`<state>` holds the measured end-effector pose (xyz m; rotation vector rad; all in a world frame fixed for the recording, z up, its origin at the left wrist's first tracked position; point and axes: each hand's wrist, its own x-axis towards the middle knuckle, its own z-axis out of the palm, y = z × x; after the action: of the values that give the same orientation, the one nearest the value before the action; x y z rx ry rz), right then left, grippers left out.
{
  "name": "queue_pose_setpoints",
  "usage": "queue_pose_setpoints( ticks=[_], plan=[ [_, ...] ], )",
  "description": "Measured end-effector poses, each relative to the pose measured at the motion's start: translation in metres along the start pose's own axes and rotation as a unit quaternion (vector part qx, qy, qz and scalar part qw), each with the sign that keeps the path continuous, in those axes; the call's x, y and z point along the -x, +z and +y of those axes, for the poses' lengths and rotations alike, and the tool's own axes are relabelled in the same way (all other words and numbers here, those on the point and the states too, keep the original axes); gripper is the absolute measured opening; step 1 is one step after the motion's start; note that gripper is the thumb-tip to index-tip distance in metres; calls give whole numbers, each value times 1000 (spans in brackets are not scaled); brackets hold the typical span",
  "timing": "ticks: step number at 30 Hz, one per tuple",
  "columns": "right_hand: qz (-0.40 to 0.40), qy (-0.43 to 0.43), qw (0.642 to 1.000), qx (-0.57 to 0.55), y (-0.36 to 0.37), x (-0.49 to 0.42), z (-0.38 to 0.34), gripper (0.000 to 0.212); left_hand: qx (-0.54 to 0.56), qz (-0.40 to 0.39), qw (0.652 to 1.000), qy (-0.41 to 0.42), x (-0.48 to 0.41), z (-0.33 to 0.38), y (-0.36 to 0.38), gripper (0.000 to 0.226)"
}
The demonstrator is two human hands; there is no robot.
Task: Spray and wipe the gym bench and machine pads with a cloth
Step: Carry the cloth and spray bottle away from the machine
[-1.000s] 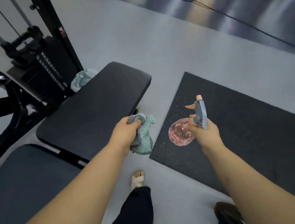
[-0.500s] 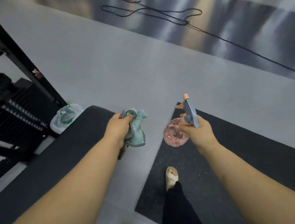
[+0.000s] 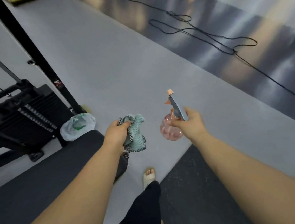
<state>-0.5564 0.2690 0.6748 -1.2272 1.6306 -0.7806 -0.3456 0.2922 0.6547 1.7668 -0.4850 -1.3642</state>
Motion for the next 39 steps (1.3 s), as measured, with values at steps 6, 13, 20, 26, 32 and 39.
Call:
queue_pose_setpoints(
  ticks=[6, 13, 20, 26, 32, 39],
  plan=[
    [-90, -30, 995, 11, 19, -122, -37, 31, 46, 56, 997, 7, -87, 46, 41, 5],
    [-215, -80, 966, 121, 34, -264, -83, 34, 125, 139, 982, -28, -176, 101, 68, 18],
    [-320, -121, 922, 182, 75, -375, -129, 32, 211, 241, 946, -58, -224, 133, 64, 14],
    [-462, -186, 835, 233, 148, -440, -162, 31, 323, 377, 863, -99, -245, 120, 57, 10],
    [-546, -195, 766, 276, 245, -453, -167, 29, 392, 472, 778, -137, -244, 103, 50, 22],
    [-635, -222, 667, 321, 363, -439, -146, 25, 446, 523, 699, -196, -274, 63, 8, 29]
  ],
)
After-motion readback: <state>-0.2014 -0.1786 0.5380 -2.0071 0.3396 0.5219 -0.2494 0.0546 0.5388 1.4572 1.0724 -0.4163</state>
